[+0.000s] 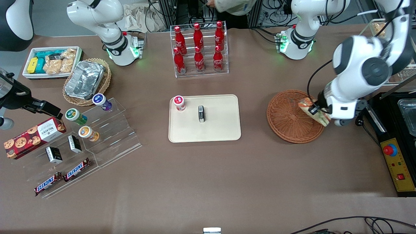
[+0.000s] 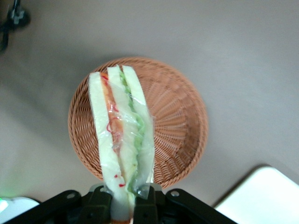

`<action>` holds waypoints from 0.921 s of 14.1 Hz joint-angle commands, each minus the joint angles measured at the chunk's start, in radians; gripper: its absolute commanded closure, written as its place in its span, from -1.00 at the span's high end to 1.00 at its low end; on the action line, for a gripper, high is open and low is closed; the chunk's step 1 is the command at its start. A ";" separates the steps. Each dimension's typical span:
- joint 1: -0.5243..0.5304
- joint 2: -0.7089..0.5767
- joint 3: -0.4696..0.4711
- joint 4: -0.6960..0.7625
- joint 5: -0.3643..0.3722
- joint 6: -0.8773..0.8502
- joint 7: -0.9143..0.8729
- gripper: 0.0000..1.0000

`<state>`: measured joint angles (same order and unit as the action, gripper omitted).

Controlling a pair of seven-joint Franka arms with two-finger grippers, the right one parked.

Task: Place sandwich from basket to tray
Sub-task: 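Lift the sandwich up out of the basket with the left gripper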

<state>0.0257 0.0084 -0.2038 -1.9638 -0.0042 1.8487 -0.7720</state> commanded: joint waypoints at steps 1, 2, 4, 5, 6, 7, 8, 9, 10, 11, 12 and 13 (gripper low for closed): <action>0.005 0.062 -0.008 0.145 0.000 -0.078 0.124 -1.00; 0.006 0.082 -0.008 0.196 -0.005 -0.129 0.178 -1.00; 0.005 0.101 -0.008 0.273 -0.002 -0.178 0.235 -1.00; 0.002 0.091 -0.008 0.276 0.006 -0.181 0.287 -1.00; -0.001 0.087 -0.009 0.276 0.032 -0.181 0.359 -1.00; 0.000 0.084 -0.012 0.276 0.045 -0.178 0.413 -1.00; -0.004 0.084 -0.013 0.278 0.052 -0.178 0.446 -1.00; -0.009 0.079 -0.013 0.276 0.067 -0.178 0.460 -1.00; -0.012 0.076 -0.013 0.275 0.075 -0.178 0.471 -1.00; -0.013 0.074 -0.013 0.275 0.073 -0.178 0.517 -1.00; -0.013 0.073 -0.013 0.269 0.061 -0.183 0.593 -1.00; -0.017 0.074 -0.017 0.261 0.058 -0.186 0.656 -1.00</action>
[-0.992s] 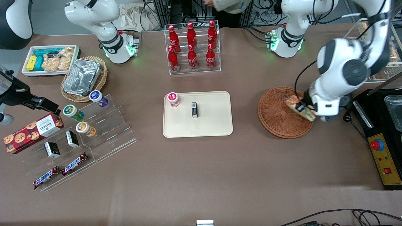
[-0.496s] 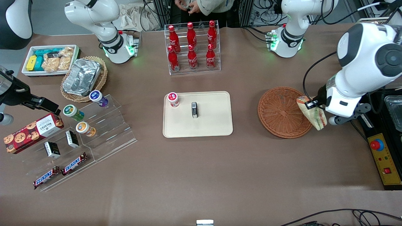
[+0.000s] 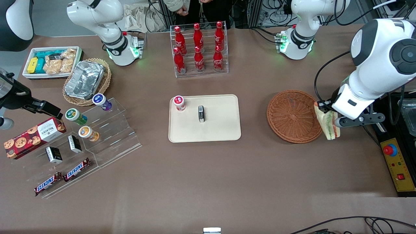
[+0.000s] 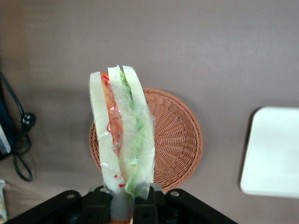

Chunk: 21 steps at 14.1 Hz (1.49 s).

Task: Place sandwich from basket to tray
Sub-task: 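Carry the held sandwich over the basket toward the cream tray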

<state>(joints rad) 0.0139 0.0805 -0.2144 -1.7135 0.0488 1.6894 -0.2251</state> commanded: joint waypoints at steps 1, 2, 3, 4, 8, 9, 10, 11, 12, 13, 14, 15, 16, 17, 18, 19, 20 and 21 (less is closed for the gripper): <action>-0.003 0.002 -0.032 0.009 0.005 -0.045 0.137 -1.00; 0.000 0.002 -0.058 0.011 0.005 -0.054 0.138 -1.00; -0.002 0.004 -0.078 0.011 0.005 -0.054 0.136 -1.00; -0.005 0.005 -0.097 0.009 0.005 -0.057 0.135 -1.00; -0.052 0.013 -0.128 -0.015 0.006 -0.059 0.054 -1.00; -0.067 0.013 -0.128 -0.032 0.005 -0.056 0.040 -1.00; -0.072 0.018 -0.132 -0.035 0.000 -0.053 0.035 -1.00; -0.087 0.030 -0.147 -0.037 -0.044 -0.053 0.033 -1.00; -0.094 0.047 -0.149 -0.043 -0.110 -0.051 0.032 -1.00; -0.097 0.061 -0.149 -0.051 -0.172 -0.040 0.032 -1.00; -0.110 0.073 -0.149 -0.051 -0.196 -0.018 0.032 -1.00; -0.147 0.082 -0.149 -0.052 -0.198 0.012 0.027 -1.00; -0.181 0.103 -0.149 -0.052 -0.193 0.042 0.001 -1.00; -0.199 0.132 -0.149 -0.052 -0.184 0.094 -0.029 -1.00; -0.225 0.163 -0.148 -0.054 -0.178 0.157 -0.060 -1.00; -0.258 0.195 -0.148 -0.054 -0.169 0.208 -0.095 -1.00; -0.281 0.234 -0.146 -0.054 -0.168 0.269 -0.140 -1.00; -0.295 0.264 -0.146 -0.054 -0.165 0.338 -0.187 -1.00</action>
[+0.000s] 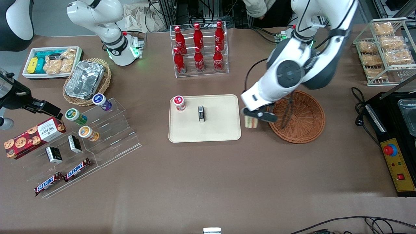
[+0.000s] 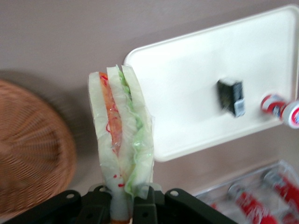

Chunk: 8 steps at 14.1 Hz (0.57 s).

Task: Place sandwich from basket to tray
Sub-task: 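Carry the held sandwich over the basket toward the cream tray, then lower the sandwich onto the tray beside the black box and release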

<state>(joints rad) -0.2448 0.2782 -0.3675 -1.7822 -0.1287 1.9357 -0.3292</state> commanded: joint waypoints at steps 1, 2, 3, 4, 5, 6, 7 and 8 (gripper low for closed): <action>-0.051 0.097 0.007 0.017 0.014 0.147 -0.134 -1.00; -0.074 0.111 0.010 0.017 0.023 0.179 -0.175 -1.00; -0.100 0.127 0.021 0.017 0.058 0.201 -0.204 -1.00; -0.105 0.151 0.022 0.017 0.084 0.224 -0.233 -1.00; -0.106 0.174 0.022 0.017 0.092 0.262 -0.244 -1.00; -0.108 0.194 0.022 0.017 0.092 0.300 -0.249 -1.00; -0.119 0.209 0.022 0.017 0.089 0.321 -0.251 -1.00; -0.123 0.219 0.024 0.015 0.089 0.325 -0.261 -1.00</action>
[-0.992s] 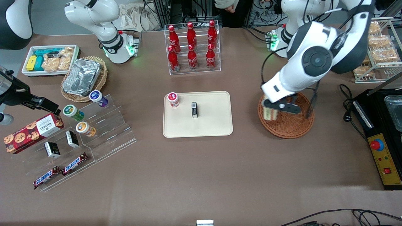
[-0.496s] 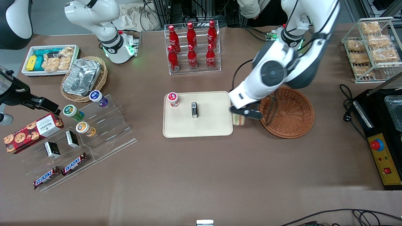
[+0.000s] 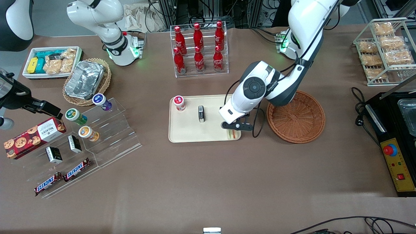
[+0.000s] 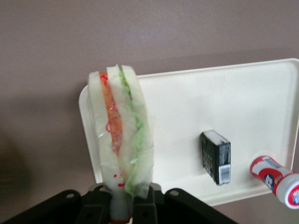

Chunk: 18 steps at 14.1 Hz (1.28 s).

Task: Place sandwich from basket to tray
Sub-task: 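Lower the sandwich onto the tray beside the black box and release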

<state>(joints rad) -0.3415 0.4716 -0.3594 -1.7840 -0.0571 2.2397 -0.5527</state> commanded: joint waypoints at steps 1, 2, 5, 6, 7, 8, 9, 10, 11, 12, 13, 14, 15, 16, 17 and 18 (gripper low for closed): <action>-0.027 0.033 0.016 0.017 0.019 0.021 -0.042 -1.00; -0.028 0.038 0.016 0.014 0.020 0.021 -0.042 -1.00; -0.028 0.036 0.017 -0.043 0.020 0.024 -0.053 -0.96; -0.027 0.033 0.017 -0.054 0.022 0.024 -0.061 -0.09; -0.027 0.030 0.017 -0.054 0.023 0.023 -0.061 0.97; -0.025 0.028 0.020 -0.054 0.025 0.021 -0.062 0.99; -0.022 0.024 0.022 -0.054 0.025 0.020 -0.062 0.99; -0.014 0.007 0.020 -0.054 0.029 0.014 -0.061 0.99; -0.011 -0.017 0.023 -0.054 0.031 0.005 -0.061 0.99; -0.011 -0.045 0.046 -0.052 0.029 -0.032 -0.061 0.99; -0.013 -0.071 0.071 -0.043 0.029 -0.075 -0.053 0.99; -0.013 -0.109 0.083 -0.041 0.029 -0.112 -0.049 0.99; -0.013 -0.146 0.106 -0.041 0.031 -0.144 -0.047 0.99; -0.013 -0.189 0.149 -0.041 0.033 -0.188 -0.032 0.98; -0.011 -0.223 0.181 -0.040 0.025 -0.237 0.014 0.98; -0.011 -0.264 0.216 -0.038 0.019 -0.294 0.086 0.98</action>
<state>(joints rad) -0.3477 0.2951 -0.2005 -1.8027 -0.0367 2.0249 -0.5497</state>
